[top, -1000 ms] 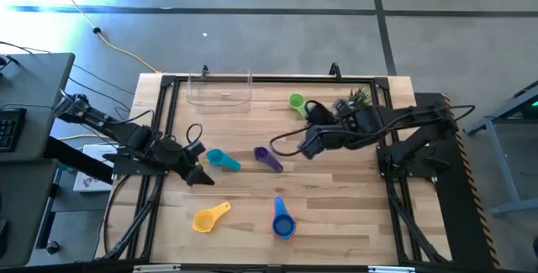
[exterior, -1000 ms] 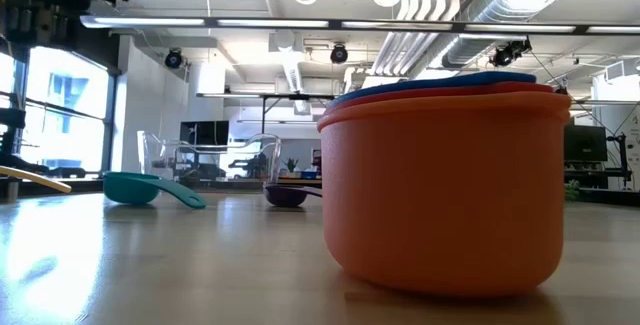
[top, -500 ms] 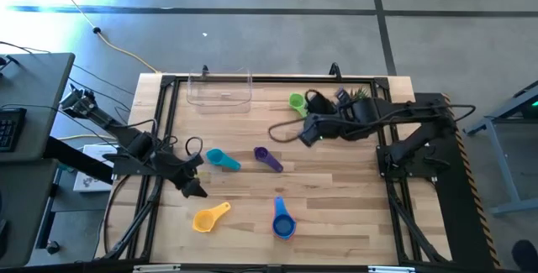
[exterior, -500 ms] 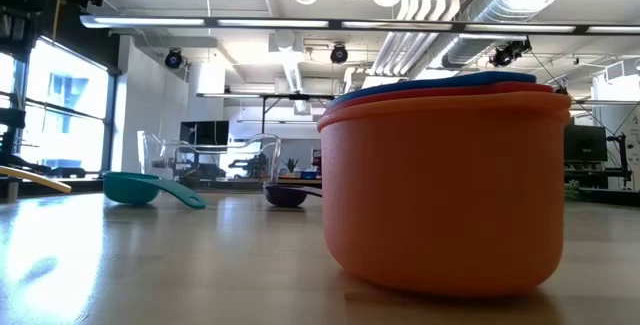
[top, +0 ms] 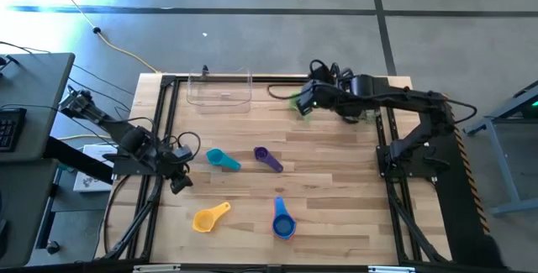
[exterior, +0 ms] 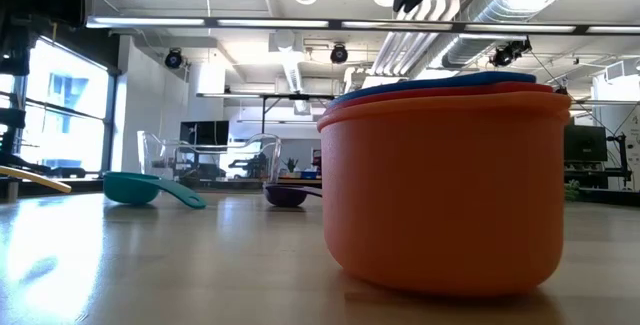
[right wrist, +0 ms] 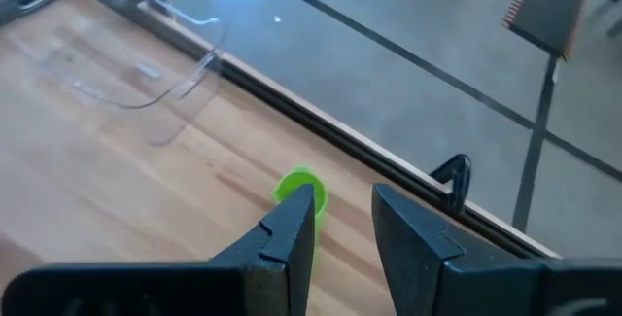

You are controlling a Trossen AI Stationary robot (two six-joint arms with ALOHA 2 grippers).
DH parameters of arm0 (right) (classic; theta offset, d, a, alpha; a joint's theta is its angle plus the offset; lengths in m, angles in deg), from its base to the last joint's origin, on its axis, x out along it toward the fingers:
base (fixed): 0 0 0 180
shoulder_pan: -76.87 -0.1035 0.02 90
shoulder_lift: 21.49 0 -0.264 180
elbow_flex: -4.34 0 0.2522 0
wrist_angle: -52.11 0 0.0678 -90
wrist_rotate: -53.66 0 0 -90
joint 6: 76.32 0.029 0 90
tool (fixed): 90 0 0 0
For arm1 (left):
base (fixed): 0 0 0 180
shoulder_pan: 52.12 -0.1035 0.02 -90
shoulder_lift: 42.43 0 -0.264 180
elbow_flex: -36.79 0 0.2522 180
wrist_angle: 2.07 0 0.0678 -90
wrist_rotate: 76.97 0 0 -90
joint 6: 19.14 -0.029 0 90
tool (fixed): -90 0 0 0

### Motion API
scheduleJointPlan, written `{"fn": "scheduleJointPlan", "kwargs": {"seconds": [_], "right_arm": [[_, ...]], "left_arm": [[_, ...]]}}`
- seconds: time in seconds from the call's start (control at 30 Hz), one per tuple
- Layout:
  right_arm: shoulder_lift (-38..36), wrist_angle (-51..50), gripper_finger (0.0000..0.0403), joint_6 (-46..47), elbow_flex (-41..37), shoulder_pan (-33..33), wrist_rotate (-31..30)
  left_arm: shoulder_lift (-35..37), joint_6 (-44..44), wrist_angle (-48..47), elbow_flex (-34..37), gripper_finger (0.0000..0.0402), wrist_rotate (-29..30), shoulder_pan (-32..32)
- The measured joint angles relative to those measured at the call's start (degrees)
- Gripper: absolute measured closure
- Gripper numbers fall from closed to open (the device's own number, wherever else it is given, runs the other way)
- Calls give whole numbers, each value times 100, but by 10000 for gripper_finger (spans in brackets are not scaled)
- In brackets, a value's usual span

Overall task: Nest measuring cups in basket
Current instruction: Stack the yellow measuring cup on the blue measuring cup

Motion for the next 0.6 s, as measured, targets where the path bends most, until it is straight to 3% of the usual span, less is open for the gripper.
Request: {"fn": "scheduleJointPlan", "kwargs": {"seconds": [0.3,0.6], "right_arm": [[2,-2,304,0,0,378,148],[2,-9,304,0,0,573,154]], "left_arm": [[97,-814,-793,0,330,37,-483],[97,-1583,-897,0,329,-62,-1191]]}}
